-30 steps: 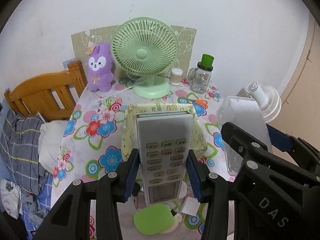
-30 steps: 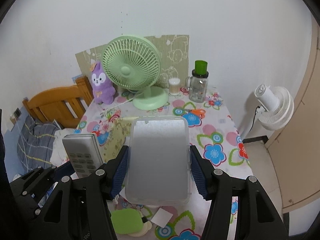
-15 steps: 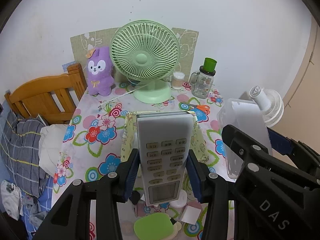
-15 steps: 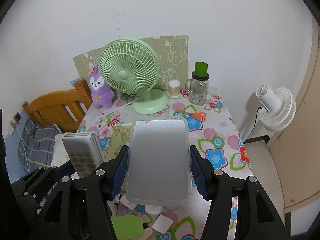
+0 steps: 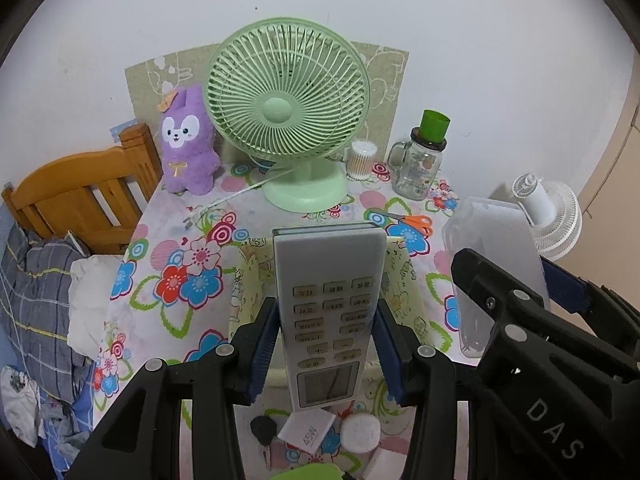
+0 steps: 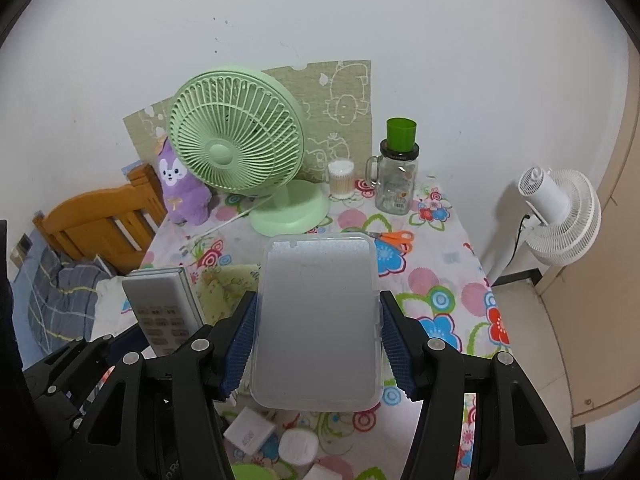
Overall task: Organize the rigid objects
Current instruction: 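Carry remote and case over the fabric box, lower them in, open both tools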
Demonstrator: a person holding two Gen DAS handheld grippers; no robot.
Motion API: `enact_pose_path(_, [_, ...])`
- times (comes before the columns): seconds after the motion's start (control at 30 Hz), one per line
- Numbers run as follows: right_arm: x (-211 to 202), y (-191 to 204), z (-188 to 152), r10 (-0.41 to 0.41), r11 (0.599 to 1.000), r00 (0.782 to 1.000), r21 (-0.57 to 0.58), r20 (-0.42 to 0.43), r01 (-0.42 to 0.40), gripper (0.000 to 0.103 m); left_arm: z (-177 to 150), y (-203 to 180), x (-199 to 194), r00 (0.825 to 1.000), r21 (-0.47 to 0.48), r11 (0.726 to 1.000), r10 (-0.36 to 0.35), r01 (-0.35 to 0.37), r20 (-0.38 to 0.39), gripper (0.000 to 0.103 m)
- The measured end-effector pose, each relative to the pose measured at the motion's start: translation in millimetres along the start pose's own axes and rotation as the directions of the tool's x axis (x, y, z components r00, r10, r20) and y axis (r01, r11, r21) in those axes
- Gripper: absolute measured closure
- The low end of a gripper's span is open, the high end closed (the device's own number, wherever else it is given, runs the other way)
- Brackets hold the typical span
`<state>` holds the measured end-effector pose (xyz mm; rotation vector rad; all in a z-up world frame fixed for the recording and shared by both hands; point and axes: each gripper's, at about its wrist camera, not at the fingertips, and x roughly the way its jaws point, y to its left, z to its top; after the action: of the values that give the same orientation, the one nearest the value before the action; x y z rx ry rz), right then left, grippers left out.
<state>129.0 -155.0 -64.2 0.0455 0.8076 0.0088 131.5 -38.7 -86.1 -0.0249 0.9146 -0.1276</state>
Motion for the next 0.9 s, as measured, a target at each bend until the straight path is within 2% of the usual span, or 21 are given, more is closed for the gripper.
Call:
enact_pose_path(0.47, [64,1,6,-0.002,1.0,0.998,0.009,-0.069,0.002,0.042,9,14,57,0.999,-0.003,1.0,0.029,-0.029,-0.047,0.055])
enact_pose_path(0.9, [121,-4,-10,-0.004,1.0,0.986,0.024,-0.167,0.008,0.042,1,21,109,0.99,0.022,0.999,0.049,-0.047,-0.132,0.055])
